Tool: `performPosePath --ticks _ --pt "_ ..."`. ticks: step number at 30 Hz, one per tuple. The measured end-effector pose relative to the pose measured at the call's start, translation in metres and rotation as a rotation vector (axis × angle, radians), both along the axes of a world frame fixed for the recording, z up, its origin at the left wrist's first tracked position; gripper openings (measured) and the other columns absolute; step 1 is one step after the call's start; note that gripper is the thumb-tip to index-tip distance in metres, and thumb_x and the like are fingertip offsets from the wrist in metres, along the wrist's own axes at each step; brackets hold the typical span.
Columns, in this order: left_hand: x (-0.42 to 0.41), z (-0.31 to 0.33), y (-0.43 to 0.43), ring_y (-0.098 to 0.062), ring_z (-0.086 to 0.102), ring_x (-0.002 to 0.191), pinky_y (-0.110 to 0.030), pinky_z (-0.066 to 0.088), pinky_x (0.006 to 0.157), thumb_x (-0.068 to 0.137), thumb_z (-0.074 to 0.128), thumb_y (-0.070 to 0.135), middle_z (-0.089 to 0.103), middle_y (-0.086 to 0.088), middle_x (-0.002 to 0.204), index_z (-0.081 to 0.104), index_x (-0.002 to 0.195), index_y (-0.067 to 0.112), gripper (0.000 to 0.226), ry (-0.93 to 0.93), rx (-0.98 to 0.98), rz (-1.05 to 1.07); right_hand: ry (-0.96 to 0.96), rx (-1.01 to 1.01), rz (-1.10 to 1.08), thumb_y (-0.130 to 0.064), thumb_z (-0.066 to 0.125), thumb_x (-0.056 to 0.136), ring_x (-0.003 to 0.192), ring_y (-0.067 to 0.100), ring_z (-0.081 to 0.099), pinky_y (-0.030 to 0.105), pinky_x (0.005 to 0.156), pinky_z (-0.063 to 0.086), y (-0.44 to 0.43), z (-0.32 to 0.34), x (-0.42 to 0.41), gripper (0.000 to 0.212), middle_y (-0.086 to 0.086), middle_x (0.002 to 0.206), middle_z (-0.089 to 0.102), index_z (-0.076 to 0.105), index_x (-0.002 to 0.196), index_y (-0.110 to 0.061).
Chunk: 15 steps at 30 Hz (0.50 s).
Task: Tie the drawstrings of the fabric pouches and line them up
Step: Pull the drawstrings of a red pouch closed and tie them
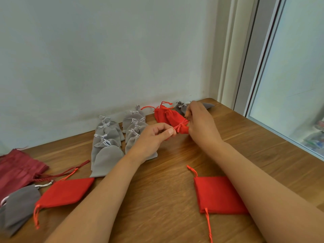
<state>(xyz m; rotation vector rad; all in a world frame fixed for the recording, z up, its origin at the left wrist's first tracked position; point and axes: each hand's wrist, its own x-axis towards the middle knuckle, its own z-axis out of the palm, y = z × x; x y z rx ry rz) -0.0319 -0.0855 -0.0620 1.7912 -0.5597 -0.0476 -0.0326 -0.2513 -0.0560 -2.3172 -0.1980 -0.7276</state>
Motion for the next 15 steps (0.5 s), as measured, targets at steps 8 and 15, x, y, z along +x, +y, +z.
performPosePath --ticks 8,15 --pt "-0.005 0.008 -0.005 -0.012 0.049 0.066 -0.019 0.038 0.052 0.095 0.043 0.003 0.066 -0.002 0.068 0.062 0.069 0.007 0.032 0.357 -0.583 0.026 0.041 -0.015 0.171 -0.003 0.056 0.085 0.082 0.018 0.05 0.033 0.071 0.04 0.015 -0.001 -0.008 0.015 0.002 0.093 0.053 0.049 0.094 -0.013" --pt "-0.001 0.008 -0.001 -0.005 0.062 0.06 -0.015 0.054 0.061 0.09 0.054 0.0 0.07 -0.002 0.073 0.066 0.097 0.004 0.014 0.474 -0.622 0.091 -0.027 0.023 0.127 -0.001 0.055 0.091 0.087 0.008 0.051 0.005 0.074 0.035 0.014 -0.007 -0.004 0.021 -0.001 0.097 0.054 0.072 0.102 -0.009"
